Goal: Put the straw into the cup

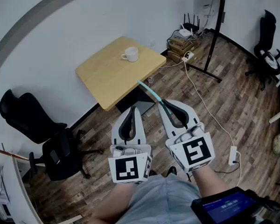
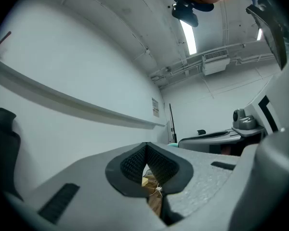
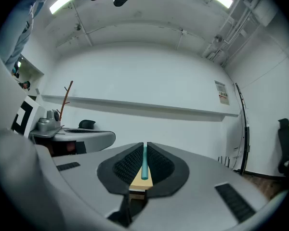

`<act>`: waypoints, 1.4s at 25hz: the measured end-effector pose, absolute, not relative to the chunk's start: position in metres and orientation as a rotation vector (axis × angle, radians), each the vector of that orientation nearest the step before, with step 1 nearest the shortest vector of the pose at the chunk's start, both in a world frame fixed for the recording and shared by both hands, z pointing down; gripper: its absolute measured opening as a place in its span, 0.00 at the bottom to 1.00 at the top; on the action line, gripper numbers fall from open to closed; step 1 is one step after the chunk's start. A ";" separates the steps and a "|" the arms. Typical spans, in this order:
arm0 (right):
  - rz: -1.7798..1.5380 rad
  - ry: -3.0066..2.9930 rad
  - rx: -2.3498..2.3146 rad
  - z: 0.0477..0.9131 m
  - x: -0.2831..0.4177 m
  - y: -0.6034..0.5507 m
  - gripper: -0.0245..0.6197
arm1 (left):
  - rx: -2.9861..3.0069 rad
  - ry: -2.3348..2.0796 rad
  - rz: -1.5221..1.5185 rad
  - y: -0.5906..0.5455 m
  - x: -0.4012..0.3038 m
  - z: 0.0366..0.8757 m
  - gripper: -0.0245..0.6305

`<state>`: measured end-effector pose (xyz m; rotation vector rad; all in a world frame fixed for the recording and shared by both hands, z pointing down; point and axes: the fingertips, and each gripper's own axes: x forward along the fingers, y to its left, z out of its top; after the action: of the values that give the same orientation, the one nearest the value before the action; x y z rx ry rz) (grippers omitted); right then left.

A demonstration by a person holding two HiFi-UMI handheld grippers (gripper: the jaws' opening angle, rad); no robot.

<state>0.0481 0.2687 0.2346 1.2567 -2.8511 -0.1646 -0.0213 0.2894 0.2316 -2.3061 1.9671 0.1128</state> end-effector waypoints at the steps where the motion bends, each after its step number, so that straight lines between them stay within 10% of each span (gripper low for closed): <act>1: -0.165 -2.850 1.257 0.235 0.049 0.269 0.07 | -2.306 1.967 0.113 0.290 -0.020 0.232 0.03; 35: -0.029 -2.889 1.262 0.269 0.057 0.150 0.07 | -2.351 2.027 0.077 0.165 -0.022 0.277 0.03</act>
<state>0.0565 0.1503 0.2687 1.2619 -2.8888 -0.0294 -0.0216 0.1649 0.2772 -2.3505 2.0266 0.0768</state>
